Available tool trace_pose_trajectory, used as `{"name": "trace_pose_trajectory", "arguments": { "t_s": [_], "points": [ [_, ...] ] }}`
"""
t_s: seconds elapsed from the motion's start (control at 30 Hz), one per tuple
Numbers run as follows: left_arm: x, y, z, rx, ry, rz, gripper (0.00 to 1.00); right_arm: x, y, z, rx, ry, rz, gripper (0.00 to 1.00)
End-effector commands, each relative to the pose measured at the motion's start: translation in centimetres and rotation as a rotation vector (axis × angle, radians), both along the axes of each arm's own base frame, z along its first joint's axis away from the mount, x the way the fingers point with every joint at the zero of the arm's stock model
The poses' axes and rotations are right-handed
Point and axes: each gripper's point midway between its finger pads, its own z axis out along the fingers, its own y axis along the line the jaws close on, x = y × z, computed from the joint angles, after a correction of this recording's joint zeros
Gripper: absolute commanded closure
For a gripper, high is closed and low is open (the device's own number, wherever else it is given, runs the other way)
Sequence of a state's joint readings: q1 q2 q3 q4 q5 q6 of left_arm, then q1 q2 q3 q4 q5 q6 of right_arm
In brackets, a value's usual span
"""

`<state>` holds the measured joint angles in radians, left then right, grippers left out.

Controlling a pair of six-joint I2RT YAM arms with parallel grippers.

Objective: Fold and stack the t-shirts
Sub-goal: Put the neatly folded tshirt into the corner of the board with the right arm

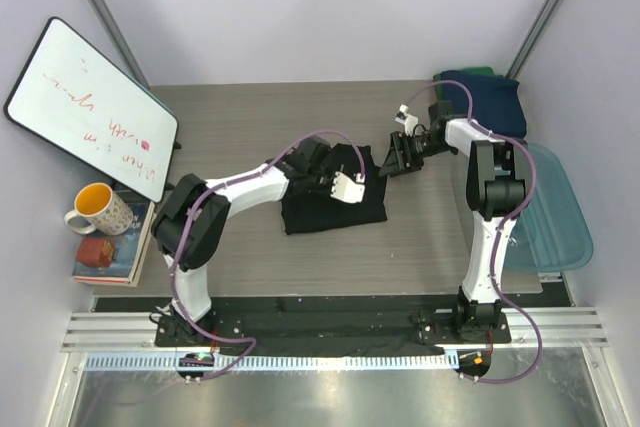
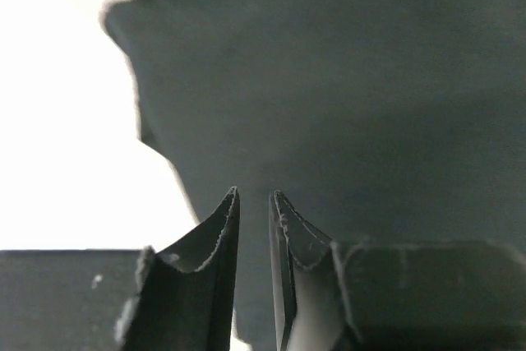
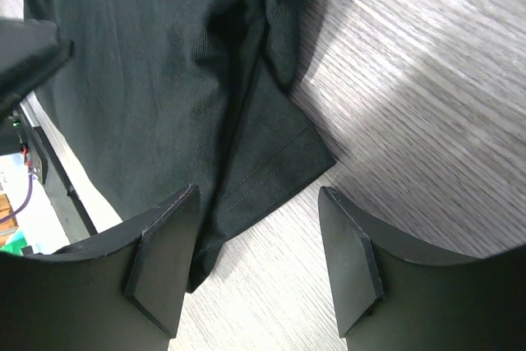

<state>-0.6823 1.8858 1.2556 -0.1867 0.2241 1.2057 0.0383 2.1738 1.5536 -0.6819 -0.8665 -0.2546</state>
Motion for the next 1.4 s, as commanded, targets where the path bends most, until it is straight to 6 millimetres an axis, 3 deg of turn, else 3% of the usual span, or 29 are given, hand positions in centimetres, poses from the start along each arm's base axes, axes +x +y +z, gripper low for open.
{"name": "trace_pose_trajectory", "arguments": {
  "t_s": [0.0, 0.07, 0.1, 0.17, 0.2, 0.5, 0.77, 1.13, 1.2, 1.3, 1.33, 1.37],
  "points": [
    [-1.0, 0.5, 4.5, -0.058, -0.129, 0.119, 0.71, -0.6, 0.9, 0.1, 0.014, 0.005, 0.008, 0.35],
    [-2.8, 0.4, 4.2, -0.043, -0.142, 0.107, 0.53, -0.9, 1.5, 0.2, 0.021, 0.008, 0.016, 0.36],
    [-3.2, 0.6, 4.4, -0.041, -0.147, 0.116, 0.28, -1.1, 1.8, 0.3, 0.022, 0.010, 0.022, 0.36],
    [-4.2, 1.2, 4.7, -0.034, -0.159, 0.137, 0.14, -1.6, 2.5, 0.3, 0.028, 0.011, 0.039, 0.36],
    [-4.3, 1.5, 4.7, -0.032, -0.161, 0.158, 0.01, -1.8, 2.7, 0.3, 0.027, 0.011, 0.045, 0.37],
    [-6.3, 2.5, 3.1, -0.008, -0.140, 0.143, 0.00, -3.1, 5.3, 1.1, 0.033, -0.004, 0.084, 0.37],
    [-7.2, 1.6, 5.4, -0.018, -0.158, 0.138, 0.00, -3.5, 5.8, 0.7, 0.020, -0.005, 0.094, 0.37],
    [-7.8, 1.6, 4.8, 0.014, -0.175, 0.103, 0.00, -4.3, 8.4, -0.1, 0.022, 0.007, 0.129, 0.48],
    [-7.7, 1.6, 5.0, 0.010, -0.177, 0.108, 0.00, -4.4, 9.1, -0.1, 0.027, 0.011, 0.139, 0.54],
    [-7.7, 1.9, 5.3, 0.008, -0.187, 0.115, 0.00, -4.3, 9.7, 0.0, 0.026, 0.006, 0.150, 0.80],
    [-7.7, 2.0, 5.3, 0.013, -0.189, 0.116, 0.00, -4.4, 9.9, 0.1, 0.026, 0.001, 0.155, 0.99],
    [-7.6, 2.1, 5.5, 0.008, -0.197, 0.119, 0.00, -4.2, 9.9, 0.3, 0.024, -0.003, 0.153, 0.99]
  ]
}}
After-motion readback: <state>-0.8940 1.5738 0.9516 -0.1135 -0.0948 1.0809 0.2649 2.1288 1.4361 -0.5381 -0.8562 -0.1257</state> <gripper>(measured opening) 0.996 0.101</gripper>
